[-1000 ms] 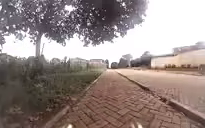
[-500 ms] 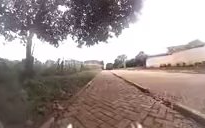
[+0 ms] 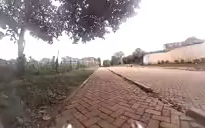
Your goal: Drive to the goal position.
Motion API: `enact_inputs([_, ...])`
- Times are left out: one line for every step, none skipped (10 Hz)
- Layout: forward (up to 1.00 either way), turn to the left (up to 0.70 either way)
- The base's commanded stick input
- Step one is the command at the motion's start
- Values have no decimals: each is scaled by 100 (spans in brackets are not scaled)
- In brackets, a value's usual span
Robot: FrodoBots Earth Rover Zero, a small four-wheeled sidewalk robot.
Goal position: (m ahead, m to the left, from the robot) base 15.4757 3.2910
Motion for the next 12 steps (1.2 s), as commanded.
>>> enact_inputs([70, -35])
enact_inputs([70, 3])
enact_inputs([70, 4])
enact_inputs([70, 4])
enact_inputs([70, 2])
enact_inputs([70, 1])
enact_inputs([70, 4])
enact_inputs([70, 2])
enact_inputs([70, 14])
enact_inputs([70, 9])
enact_inputs([70, 3])
enact_inputs([70, 1])
